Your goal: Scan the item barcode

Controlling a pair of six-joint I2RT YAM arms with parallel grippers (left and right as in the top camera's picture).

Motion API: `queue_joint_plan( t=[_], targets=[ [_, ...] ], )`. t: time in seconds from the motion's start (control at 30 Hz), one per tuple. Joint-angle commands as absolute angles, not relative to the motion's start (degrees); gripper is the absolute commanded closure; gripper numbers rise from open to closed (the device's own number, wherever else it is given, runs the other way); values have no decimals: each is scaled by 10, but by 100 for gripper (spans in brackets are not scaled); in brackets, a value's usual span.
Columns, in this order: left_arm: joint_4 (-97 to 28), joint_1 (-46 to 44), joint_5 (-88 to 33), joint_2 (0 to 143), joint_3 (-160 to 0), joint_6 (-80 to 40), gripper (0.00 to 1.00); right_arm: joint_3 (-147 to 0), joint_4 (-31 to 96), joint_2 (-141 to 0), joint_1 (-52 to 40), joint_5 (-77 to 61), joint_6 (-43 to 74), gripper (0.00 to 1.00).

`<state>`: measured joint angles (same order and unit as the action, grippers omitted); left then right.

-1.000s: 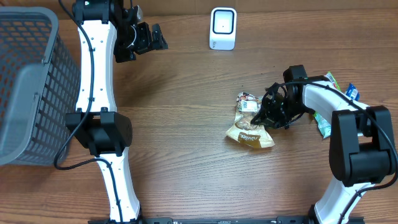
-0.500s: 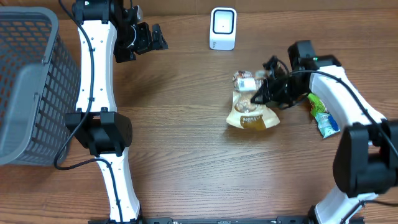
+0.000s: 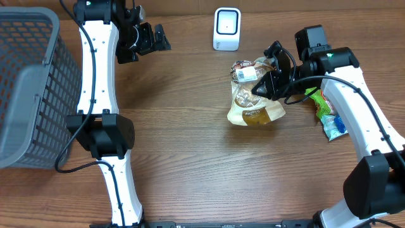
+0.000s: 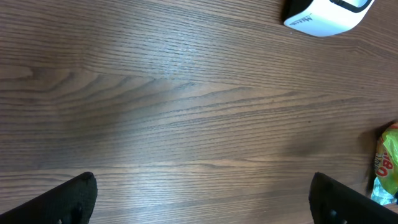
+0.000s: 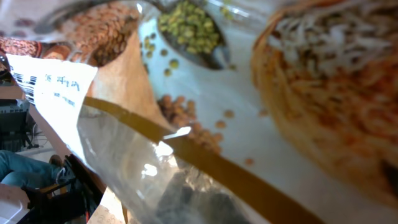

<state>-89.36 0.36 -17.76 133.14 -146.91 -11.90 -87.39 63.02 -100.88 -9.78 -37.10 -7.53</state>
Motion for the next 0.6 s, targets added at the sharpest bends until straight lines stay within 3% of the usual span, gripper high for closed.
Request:
queue_joint_plan(
  t=[0.0, 0.2, 0.37, 0.57],
  targets=[
    [-893, 0, -174, 1328, -1477, -124, 0, -891, 629, -991, -97, -378, -82, 96],
    [-893, 0, -174, 1328, -1477, -124, 0, -891, 601, -991, -109, -317, -66, 96],
    [-893, 0, -174, 1328, -1477, -124, 0, -891, 499, -991, -153, -14, 57, 96],
    [-893, 0, -174, 1328, -1477, -124, 0, -891, 349, -996, -233, 274, 58, 96]
  ],
)
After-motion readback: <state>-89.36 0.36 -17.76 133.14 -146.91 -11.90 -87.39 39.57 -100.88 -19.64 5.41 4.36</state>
